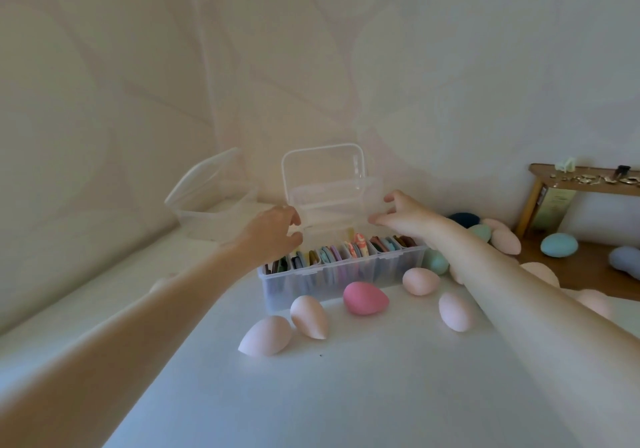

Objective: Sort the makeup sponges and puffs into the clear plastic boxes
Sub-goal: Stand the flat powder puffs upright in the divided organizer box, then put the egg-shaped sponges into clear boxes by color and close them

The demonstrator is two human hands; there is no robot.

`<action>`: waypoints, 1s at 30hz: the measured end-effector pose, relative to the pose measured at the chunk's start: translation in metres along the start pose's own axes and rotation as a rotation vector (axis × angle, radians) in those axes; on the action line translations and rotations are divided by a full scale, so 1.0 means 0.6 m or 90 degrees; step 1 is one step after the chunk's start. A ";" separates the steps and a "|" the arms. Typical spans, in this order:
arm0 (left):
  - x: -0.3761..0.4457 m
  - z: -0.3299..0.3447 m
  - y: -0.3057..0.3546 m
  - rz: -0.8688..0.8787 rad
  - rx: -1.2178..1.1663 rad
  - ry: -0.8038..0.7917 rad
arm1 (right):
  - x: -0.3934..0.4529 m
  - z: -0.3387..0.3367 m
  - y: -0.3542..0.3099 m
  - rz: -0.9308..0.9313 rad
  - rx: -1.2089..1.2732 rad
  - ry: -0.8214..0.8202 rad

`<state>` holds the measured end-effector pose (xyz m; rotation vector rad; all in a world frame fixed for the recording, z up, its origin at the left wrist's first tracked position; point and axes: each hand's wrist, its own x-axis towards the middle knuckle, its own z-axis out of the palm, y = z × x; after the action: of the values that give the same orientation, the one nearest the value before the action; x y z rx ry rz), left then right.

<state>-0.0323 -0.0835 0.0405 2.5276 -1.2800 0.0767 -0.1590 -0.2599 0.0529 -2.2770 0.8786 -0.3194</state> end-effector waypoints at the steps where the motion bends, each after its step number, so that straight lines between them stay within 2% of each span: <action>1: 0.001 0.001 0.005 0.012 0.008 0.035 | -0.002 0.001 -0.001 0.001 -0.006 -0.009; 4: 0.002 0.000 0.035 0.060 -0.018 0.123 | -0.006 0.007 -0.006 0.011 -0.055 -0.033; 6: 0.000 0.004 0.058 0.117 -0.037 0.097 | -0.007 0.011 -0.007 0.026 -0.096 -0.050; 9: -0.006 0.016 0.079 0.165 -0.023 -0.003 | -0.008 0.022 -0.015 0.047 -0.151 -0.052; 15: -0.009 0.019 0.074 0.176 -0.035 -0.030 | -0.008 0.039 -0.024 0.087 -0.221 -0.001; 16: -0.009 0.017 0.070 0.180 -0.036 -0.019 | -0.005 0.038 -0.022 0.090 -0.210 -0.011; 18: -0.008 0.012 0.059 0.167 -0.055 0.065 | -0.002 0.031 -0.021 0.082 -0.159 -0.034; 20: -0.005 0.003 0.040 0.100 -0.098 0.181 | -0.004 0.019 -0.021 0.064 -0.059 -0.036; 22: 0.003 -0.004 0.014 -0.018 -0.117 0.218 | -0.005 0.004 -0.022 0.057 0.052 -0.013; 23: 0.007 -0.006 0.000 -0.093 -0.113 0.193 | -0.001 -0.002 -0.020 0.060 0.091 0.000; 25: 0.012 -0.003 -0.031 -0.238 -0.082 0.083 | 0.010 -0.002 -0.018 0.077 0.101 0.006; 27: 0.010 0.003 -0.049 -0.328 -0.103 -0.024 | 0.014 0.004 -0.016 0.088 0.088 -0.004; 30: 0.006 0.008 -0.055 -0.370 -0.312 -0.046 | 0.014 0.014 -0.015 0.066 0.042 -0.011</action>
<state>-0.0042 -0.0691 0.0282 2.3596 -0.4564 -0.4067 -0.1444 -0.2563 0.0524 -2.1615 0.9588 -0.2783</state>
